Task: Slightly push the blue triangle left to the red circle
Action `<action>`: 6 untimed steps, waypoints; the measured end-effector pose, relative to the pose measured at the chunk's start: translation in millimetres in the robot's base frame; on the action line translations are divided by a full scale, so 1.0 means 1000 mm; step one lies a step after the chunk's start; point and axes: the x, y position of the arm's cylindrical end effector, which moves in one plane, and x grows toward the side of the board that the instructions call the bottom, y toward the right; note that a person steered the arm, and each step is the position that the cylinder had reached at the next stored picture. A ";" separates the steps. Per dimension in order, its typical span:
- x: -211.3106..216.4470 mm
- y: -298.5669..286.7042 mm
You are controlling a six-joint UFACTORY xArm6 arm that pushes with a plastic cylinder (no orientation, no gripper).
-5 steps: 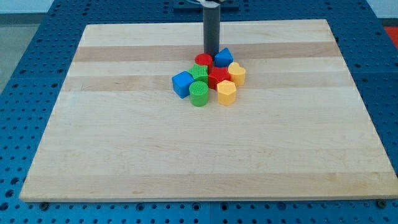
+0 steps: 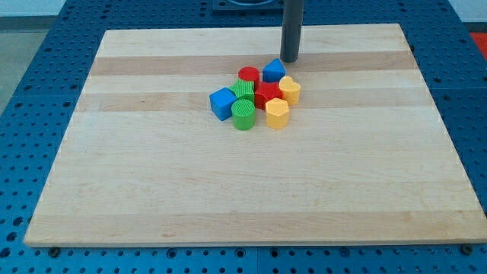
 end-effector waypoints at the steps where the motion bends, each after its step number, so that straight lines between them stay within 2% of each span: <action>1: 0.013 0.000; 3: 0.040 -0.005; 6: 0.024 -0.009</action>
